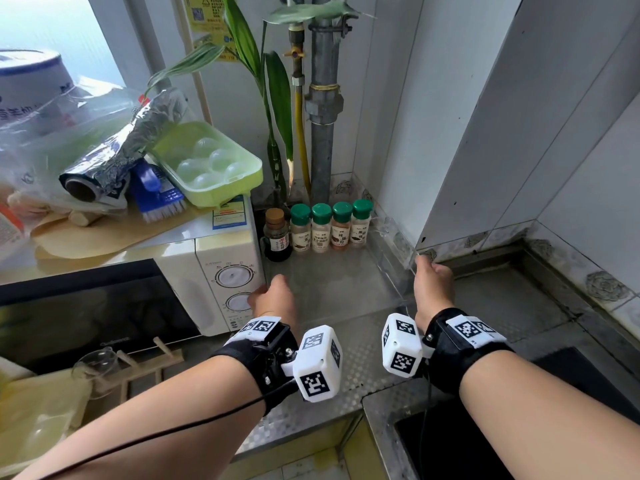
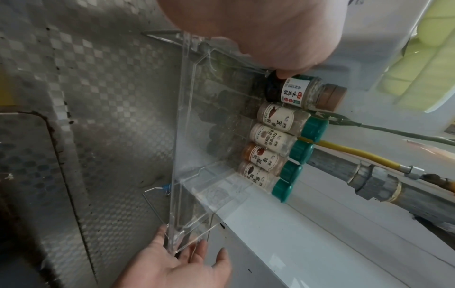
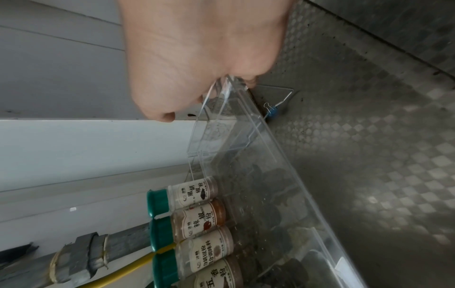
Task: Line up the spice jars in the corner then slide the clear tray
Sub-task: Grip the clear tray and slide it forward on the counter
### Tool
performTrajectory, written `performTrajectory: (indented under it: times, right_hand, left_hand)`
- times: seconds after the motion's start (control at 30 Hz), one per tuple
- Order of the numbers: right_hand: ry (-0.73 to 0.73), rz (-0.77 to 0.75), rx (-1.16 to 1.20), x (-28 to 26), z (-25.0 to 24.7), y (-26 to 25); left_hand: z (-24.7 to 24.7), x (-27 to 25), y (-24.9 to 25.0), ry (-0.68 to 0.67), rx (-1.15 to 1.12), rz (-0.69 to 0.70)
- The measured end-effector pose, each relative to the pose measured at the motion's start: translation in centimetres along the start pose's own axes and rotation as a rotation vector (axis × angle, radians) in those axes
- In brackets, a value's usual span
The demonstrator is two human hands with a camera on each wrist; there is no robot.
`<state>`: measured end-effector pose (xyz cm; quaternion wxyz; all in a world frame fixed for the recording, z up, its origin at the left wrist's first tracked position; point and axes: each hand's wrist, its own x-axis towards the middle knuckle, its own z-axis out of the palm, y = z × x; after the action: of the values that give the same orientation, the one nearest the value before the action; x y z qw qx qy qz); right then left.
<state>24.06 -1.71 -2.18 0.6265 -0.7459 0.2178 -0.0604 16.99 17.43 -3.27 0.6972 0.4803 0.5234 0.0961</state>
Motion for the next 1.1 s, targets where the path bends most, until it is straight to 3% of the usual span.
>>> performTrajectory:
  times: [0.13,0.37,0.47,0.67,0.8,0.9,1.1]
  right_hand:
    - [-0.021,0.045,0.026,0.9,0.5,0.1]
    - [-0.003,0.115,0.024,1.4,0.6,1.7]
    - [0.031,0.239,-0.043,0.9,0.3,2.0]
    - [-0.169,0.361,-0.115,0.0,0.0,3.5]
    - [-0.164,0.370,0.039,-0.9,0.5,4.2]
    - [-0.168,0.366,0.121,-1.4,0.7,4.1]
    - [-0.193,0.364,0.171,-1.0,0.8,4.4]
  left_hand:
    - [0.1,0.5,0.1,0.043,0.108,0.046]
    - [0.0,0.7,-0.6,0.040,0.096,0.082]
    - [-0.4,1.7,-1.6,0.058,0.204,0.052]
    - [-2.2,1.0,-2.8,-0.069,0.522,0.007]
    - [-2.8,-0.1,-4.3,-0.148,0.491,0.032]
    - [-2.5,-0.2,-5.2,-0.219,0.338,-0.056]
    - [-2.1,1.7,-5.6,-0.182,0.080,-0.085]
